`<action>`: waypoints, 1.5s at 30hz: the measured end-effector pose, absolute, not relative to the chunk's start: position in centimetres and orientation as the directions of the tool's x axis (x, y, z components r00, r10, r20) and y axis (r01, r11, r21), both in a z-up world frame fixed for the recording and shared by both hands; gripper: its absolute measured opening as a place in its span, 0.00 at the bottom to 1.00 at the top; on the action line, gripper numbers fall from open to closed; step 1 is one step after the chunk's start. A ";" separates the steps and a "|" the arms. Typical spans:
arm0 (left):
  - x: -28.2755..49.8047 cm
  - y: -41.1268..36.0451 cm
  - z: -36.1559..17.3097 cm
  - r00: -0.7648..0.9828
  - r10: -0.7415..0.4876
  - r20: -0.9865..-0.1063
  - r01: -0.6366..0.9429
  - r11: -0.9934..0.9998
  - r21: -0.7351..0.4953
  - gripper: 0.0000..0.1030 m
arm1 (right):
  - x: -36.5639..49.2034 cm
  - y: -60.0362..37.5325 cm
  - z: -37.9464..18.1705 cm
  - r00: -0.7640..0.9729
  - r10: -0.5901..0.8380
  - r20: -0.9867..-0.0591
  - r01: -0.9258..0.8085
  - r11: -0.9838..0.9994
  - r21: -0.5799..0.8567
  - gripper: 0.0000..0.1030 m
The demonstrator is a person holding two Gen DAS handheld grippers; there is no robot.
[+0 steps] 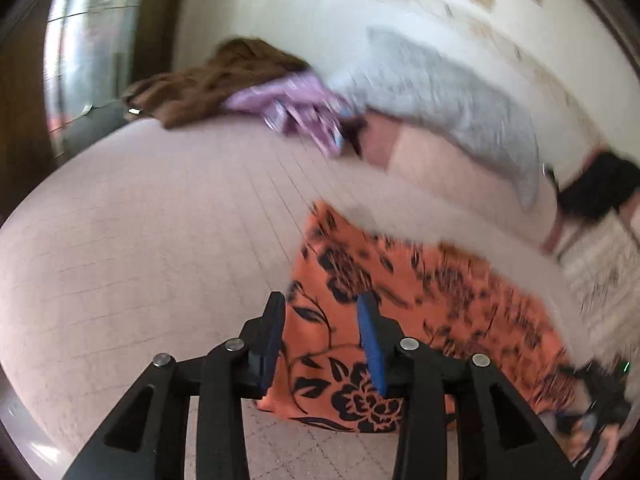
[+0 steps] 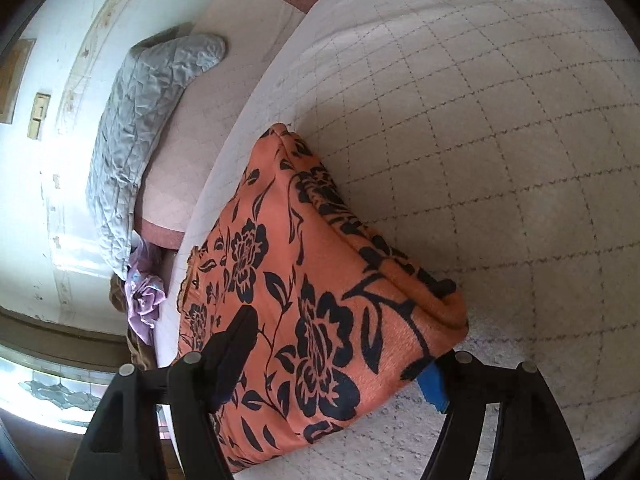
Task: Fold small clothes
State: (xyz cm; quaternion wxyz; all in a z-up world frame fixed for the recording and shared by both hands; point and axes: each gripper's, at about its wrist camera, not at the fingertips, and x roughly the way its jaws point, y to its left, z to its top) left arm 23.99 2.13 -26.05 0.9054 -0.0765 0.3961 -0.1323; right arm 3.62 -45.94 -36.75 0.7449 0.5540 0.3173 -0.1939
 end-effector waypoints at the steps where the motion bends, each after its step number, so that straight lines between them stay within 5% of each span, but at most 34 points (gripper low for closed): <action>1: 25.0 1.2 -27.5 0.607 -0.279 -0.744 0.182 0.960 -0.212 0.45 | 3.0 -46.2 -36.9 0.725 0.062 -0.686 0.640 0.307 0.704 0.73; 4: 26.9 -0.2 -31.8 0.463 -0.205 -0.862 0.167 0.976 -0.143 0.46 | 2.9 -46.2 -36.8 0.724 0.052 -0.688 0.644 0.306 0.701 0.73; 7: 26.5 -0.8 -32.0 0.506 -0.146 -0.850 0.170 0.983 -0.068 0.58 | 2.7 -46.0 -34.4 0.693 -0.080 -0.717 0.685 0.385 0.619 0.73; 9: 26.6 -0.5 -32.6 0.470 -0.155 -0.869 0.168 0.982 -0.084 0.73 | 1.7 -45.7 -31.9 0.647 -0.263 -0.716 0.745 0.416 0.521 0.74; 12: 26.7 0.8 -33.4 0.450 -0.202 -0.870 0.117 0.979 -0.167 0.78 | 1.9 -44.3 -28.9 0.649 -0.398 -0.649 0.740 0.530 0.415 0.71; 16: 26.1 -0.8 -33.8 0.461 -0.154 -0.874 0.152 0.984 -0.093 0.88 | 6.7 -39.7 -29.6 0.677 -0.247 -0.693 0.570 0.772 0.281 0.35; 21: 25.3 -0.2 -34.2 0.464 -0.148 -0.874 0.137 0.986 -0.094 1.00 | 11.3 -37.7 -34.6 0.511 -0.127 -0.850 0.528 0.827 0.194 0.35; 24: 25.8 0.1 -34.0 0.440 -0.146 -0.886 0.140 0.986 -0.093 1.00 | 12.6 -36.0 -32.5 0.546 -0.162 -0.822 0.475 0.868 0.144 0.35; 35: 30.2 1.4 -32.0 0.488 0.025 -0.872 0.086 0.993 0.077 1.00 | 31.4 -21.1 -30.0 0.450 0.358 -0.818 -0.045 0.924 0.380 0.35; 42: 31.8 2.6 -32.8 0.456 -0.022 -0.890 0.061 0.998 0.007 1.00 | 40.6 -14.9 -35.2 0.323 0.330 -0.887 -0.016 0.939 0.343 0.36; 45: 31.8 2.4 -32.7 0.476 -0.007 -0.880 0.062 0.998 0.025 1.00 | 40.6 -15.3 -34.1 0.407 0.333 -0.851 0.039 0.924 0.381 0.38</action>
